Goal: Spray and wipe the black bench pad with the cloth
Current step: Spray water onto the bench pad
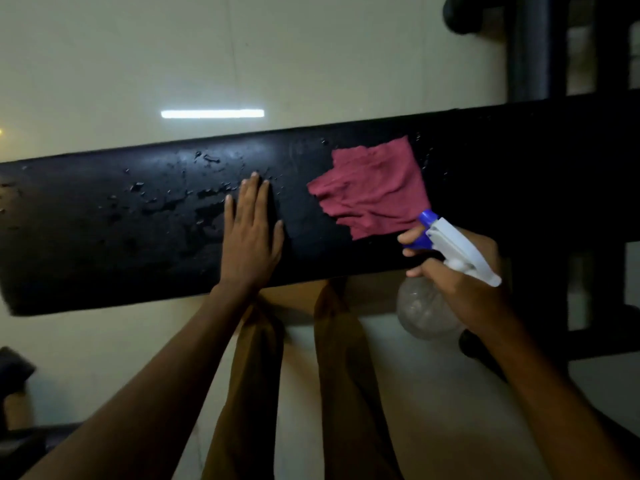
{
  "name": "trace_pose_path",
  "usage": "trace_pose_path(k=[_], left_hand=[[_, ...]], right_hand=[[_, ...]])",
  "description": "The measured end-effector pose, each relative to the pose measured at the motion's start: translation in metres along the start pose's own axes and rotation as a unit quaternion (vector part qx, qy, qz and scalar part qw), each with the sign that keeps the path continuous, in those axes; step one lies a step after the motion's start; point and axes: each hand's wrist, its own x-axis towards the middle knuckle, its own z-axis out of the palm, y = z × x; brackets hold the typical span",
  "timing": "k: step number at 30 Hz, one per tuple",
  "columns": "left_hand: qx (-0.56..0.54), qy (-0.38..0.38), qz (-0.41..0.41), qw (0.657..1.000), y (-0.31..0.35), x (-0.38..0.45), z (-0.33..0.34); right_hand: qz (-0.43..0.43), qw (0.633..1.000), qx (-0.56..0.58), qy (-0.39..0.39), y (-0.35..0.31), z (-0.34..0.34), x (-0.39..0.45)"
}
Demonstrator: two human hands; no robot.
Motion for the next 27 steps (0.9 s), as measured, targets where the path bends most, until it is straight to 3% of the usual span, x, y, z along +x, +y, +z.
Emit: trace_pose_path(k=[6,11,14,19,27], left_hand=[[0.008,-0.009,-0.035,0.999,0.011,0.001,-0.001],[0.001,0.001,-0.062,0.998,0.018,0.003,0.001],[0.0,0.008,-0.078,0.997,0.026,0.004,0.002],[-0.003,0.016,-0.09,0.996,0.031,0.006,0.005],[-0.01,0.022,-0.107,0.994,0.039,0.008,0.003]], right_hand=[[-0.14,0.977,-0.045,0.157,-0.041,-0.034,0.023],[-0.176,0.94,-0.067,0.284,-0.043,-0.055,0.057],[-0.157,0.92,-0.084,0.349,-0.031,-0.06,0.078],[-0.134,0.921,-0.075,0.357,-0.014,-0.065,0.086],[-0.104,0.947,-0.061,0.298,0.0,-0.074,0.081]])
